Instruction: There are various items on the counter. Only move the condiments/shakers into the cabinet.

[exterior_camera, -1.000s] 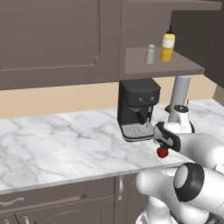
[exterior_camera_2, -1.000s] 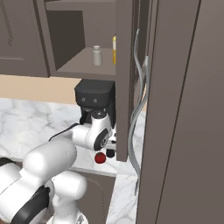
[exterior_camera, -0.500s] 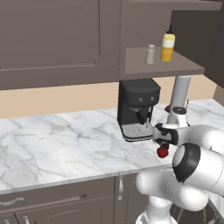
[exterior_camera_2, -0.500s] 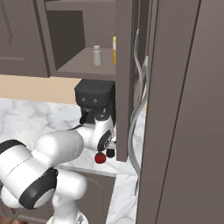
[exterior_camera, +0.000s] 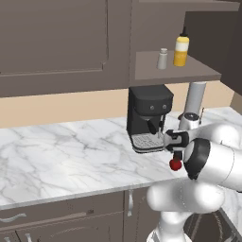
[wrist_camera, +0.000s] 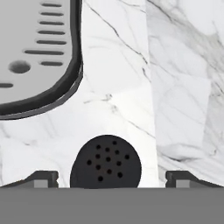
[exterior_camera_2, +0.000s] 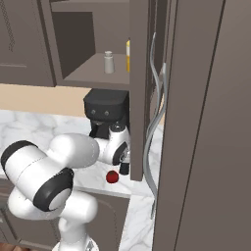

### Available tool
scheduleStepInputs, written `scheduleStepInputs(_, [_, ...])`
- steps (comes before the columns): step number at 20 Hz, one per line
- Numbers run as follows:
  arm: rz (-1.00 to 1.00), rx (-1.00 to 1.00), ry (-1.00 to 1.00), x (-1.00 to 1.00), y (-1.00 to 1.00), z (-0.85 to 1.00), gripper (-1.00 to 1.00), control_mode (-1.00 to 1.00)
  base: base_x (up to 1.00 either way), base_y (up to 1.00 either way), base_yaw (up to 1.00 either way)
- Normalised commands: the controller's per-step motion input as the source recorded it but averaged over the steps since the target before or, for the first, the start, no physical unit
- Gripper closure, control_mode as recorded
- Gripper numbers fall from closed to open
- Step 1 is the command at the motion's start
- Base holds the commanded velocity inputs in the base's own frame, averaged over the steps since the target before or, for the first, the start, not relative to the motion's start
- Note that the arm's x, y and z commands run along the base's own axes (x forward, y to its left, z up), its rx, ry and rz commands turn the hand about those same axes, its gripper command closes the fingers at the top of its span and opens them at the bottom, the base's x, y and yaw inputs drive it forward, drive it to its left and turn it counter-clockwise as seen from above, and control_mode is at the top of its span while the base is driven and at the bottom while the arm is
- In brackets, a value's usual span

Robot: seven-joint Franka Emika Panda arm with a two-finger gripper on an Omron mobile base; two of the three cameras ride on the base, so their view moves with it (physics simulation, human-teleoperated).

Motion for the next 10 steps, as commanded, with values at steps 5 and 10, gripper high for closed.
scheduleStepInputs(5, [0.00, 0.00, 0.00, 0.00, 0.00, -0.05, 1.00, -1.00, 0.00, 0.00, 0.00])
scheduleStepInputs(10, [0.00, 0.00, -0.06, -0.17, 0.00, 0.13, 1.00, -1.00, 0.00, 0.00, 0.00])
